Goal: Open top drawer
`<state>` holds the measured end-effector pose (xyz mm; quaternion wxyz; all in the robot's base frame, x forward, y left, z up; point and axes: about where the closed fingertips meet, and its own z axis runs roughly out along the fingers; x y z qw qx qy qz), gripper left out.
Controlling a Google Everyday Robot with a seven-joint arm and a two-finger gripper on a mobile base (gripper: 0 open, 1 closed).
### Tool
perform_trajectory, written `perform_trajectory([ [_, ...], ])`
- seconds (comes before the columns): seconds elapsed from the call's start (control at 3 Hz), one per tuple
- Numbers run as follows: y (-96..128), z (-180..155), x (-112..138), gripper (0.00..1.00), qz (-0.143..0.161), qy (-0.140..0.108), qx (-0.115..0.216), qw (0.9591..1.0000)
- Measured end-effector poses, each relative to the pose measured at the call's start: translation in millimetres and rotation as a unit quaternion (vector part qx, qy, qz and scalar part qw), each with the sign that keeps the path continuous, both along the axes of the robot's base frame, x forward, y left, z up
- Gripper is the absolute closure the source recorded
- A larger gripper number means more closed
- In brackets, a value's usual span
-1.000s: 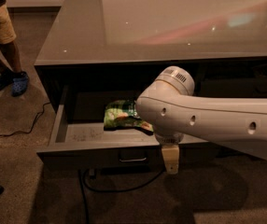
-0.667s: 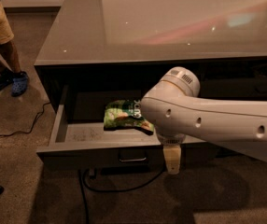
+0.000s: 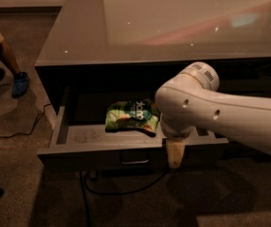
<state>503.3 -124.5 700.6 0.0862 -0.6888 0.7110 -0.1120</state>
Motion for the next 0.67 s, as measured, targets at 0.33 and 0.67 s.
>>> perform_trajectory([
  [0.33, 5, 4, 14, 0.0, 0.01, -0.01, 0.02, 0.9997],
  [0.67, 11, 3, 29, 0.19, 0.012, -0.014, 0.031, 0.9994],
])
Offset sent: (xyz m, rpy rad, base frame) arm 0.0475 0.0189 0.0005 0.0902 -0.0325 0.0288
